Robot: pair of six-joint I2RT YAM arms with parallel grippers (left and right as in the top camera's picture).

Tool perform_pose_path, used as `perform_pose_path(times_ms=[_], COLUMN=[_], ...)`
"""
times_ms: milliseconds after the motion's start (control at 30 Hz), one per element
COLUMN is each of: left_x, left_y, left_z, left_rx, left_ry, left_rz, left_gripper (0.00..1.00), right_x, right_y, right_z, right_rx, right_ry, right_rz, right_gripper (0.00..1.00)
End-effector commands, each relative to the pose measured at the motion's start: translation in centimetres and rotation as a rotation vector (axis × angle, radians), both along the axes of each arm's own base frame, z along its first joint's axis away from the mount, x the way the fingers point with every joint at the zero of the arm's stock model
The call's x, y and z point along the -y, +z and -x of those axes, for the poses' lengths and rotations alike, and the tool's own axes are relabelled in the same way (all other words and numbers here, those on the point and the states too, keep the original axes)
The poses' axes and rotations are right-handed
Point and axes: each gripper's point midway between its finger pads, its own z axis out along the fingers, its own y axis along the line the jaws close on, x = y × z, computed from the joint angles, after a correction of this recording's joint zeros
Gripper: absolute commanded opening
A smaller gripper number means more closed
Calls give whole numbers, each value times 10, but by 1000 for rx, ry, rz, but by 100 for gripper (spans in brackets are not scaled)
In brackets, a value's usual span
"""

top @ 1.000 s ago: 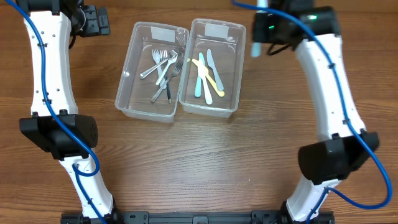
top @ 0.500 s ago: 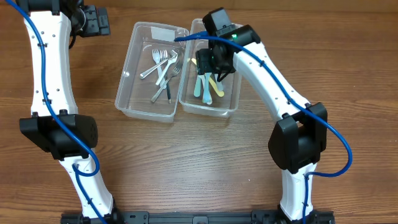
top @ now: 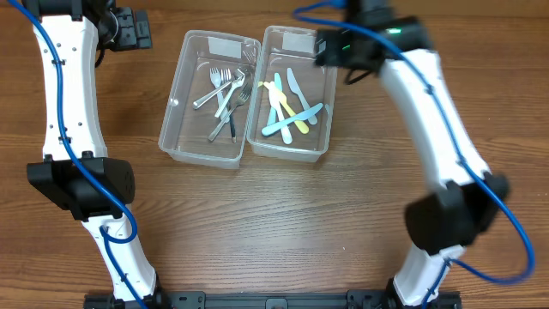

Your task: Pack container

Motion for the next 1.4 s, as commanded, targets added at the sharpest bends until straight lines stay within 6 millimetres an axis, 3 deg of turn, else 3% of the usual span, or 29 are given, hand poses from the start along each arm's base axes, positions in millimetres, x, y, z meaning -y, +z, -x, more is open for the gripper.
perform_pose_path(times_ms=[0, 133, 200, 267, 333, 467, 700, 1100, 1200, 1367], left_x=[-5, 5, 26, 46, 53, 43, 6, 8, 8, 7], left_y=[3, 8, 9, 9, 5, -13, -60, -156, -168, -173], left_z=[-1, -13, -13, -9, 5, 29, 74, 116, 120, 117], left_rx=[13, 72, 72, 47, -13, -131, -382, -634, -647, -631], left_ry=[30, 58, 86, 60, 53, 38, 131, 79, 80, 80], left_rz=[2, 82, 231, 342, 374, 286, 73, 57, 57, 57], left_gripper=[100, 100, 100, 100, 100, 100, 100, 100, 100, 100], right_x=[66, 110, 127, 139, 147, 166, 177, 177, 177, 177], right_y=[76, 89, 90, 87, 84, 80, 77, 77, 77, 77], right_z=[2, 8, 11, 14, 17, 23, 27, 27, 27, 27], right_rx=[175, 198, 191, 171, 154, 131, 115, 116, 115, 115], right_ry=[-137, -225, -254, -269, -282, -325, -349, -349, -349, -349], right_rz=[-12, -10, -25, -48, -60, -55, -53, -53, -53, -53], right_gripper=[91, 100, 100, 100, 100, 100, 100, 100, 100, 100])
